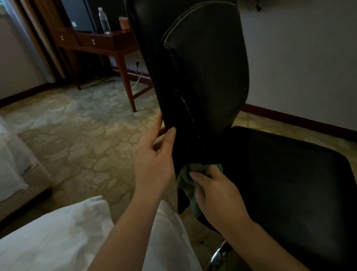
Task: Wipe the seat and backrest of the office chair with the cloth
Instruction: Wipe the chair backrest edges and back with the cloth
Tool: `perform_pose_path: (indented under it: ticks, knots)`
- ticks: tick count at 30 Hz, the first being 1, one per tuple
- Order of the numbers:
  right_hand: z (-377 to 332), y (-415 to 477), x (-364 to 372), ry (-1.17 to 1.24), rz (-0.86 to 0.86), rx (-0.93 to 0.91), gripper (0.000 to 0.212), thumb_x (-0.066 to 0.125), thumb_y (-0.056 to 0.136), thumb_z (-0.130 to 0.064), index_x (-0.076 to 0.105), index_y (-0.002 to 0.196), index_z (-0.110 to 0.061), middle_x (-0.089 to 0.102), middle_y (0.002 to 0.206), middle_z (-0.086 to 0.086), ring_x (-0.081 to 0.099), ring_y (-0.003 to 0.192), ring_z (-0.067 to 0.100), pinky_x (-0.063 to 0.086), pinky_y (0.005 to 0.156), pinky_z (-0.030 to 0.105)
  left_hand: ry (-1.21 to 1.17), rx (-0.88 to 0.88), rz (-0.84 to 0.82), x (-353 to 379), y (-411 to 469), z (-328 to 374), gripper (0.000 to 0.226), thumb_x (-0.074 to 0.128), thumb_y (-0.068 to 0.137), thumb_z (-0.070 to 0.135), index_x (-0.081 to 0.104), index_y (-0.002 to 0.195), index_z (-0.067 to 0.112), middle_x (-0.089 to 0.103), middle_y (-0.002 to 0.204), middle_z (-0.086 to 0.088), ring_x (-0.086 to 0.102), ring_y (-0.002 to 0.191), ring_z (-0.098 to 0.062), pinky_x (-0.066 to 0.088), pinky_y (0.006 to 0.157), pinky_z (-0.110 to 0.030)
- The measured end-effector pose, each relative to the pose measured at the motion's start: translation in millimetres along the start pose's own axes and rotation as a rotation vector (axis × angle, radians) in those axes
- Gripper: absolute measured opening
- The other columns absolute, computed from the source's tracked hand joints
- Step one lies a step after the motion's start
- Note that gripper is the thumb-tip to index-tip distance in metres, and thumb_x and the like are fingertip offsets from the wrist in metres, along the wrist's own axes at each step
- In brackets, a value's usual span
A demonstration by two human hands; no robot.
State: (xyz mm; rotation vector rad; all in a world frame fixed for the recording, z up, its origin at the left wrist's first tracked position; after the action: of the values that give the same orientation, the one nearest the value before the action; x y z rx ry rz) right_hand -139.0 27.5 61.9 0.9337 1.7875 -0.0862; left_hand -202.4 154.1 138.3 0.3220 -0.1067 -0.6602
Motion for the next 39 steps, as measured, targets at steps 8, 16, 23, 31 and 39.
perform_pose_path:
  ticks: [8, 16, 23, 31, 39]
  knots:
    - [-19, -1, -33, 0.097, 0.231, -0.105, 0.041, 0.057, 0.094, -0.022, 0.059, 0.135, -0.014, 0.056, 0.104, 0.007, 0.059, 0.086, 0.021, 0.058, 0.062, 0.038, -0.053, -0.092, -0.034, -2, 0, -14, 0.038, 0.060, 0.100, 0.025, 0.056, 0.137, 0.032, 0.076, 0.104, 0.018, 0.072, 0.098, -0.004, 0.060, 0.079, -0.023]
    - [-20, 21, -13, 0.113, 0.170, -0.069, 0.044, 0.051, 0.095, -0.029, 0.055, 0.138, -0.020, 0.054, 0.112, 0.006, 0.060, 0.094, 0.023, 0.059, 0.071, 0.041, -0.069, -0.176, -0.072, -6, -2, -34, 0.037, 0.063, 0.098, 0.024, 0.061, 0.134, 0.025, 0.076, 0.108, 0.010, 0.072, 0.104, -0.008, 0.058, 0.090, -0.031]
    - [-9, 14, 7, 0.072, 0.076, 0.003, 0.039, 0.062, 0.092, -0.021, 0.062, 0.131, -0.020, 0.054, 0.108, 0.006, 0.060, 0.088, 0.025, 0.058, 0.070, 0.042, -0.064, -0.193, -0.072, -6, -5, -43, 0.038, 0.063, 0.098, 0.025, 0.062, 0.136, 0.024, 0.076, 0.109, 0.010, 0.072, 0.102, -0.006, 0.059, 0.087, -0.026]
    - [21, -21, 4, 0.169, 0.024, 0.049, 0.047, 0.072, 0.089, -0.015, 0.061, 0.135, -0.018, 0.057, 0.117, 0.000, 0.062, 0.099, 0.015, 0.058, 0.086, 0.032, -0.065, -0.175, -0.084, -5, -5, -49, 0.039, 0.064, 0.092, 0.036, 0.060, 0.130, 0.035, 0.076, 0.112, 0.003, 0.071, 0.106, -0.011, 0.055, 0.097, -0.041]
    - [-8, 0, -13, 0.158, 0.243, -0.067, 0.042, 0.059, 0.091, -0.025, 0.061, 0.132, -0.015, 0.058, 0.106, 0.005, 0.062, 0.087, 0.021, 0.059, 0.066, 0.039, -0.026, -0.275, -0.099, -5, -7, -58, 0.042, 0.062, 0.092, 0.043, 0.068, 0.128, 0.021, 0.076, 0.108, 0.010, 0.071, 0.103, -0.006, 0.059, 0.093, -0.037]
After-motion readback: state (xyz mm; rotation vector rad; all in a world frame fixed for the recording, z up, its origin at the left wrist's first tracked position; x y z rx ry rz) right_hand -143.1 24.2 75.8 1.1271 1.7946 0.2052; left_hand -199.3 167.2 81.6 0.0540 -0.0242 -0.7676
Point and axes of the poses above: each hand's wrist, its own y-axis towards the middle knuckle, its own x-axis out of the palm, z = x × y, the point moved 6 cm from there along y, towards the middle knuckle
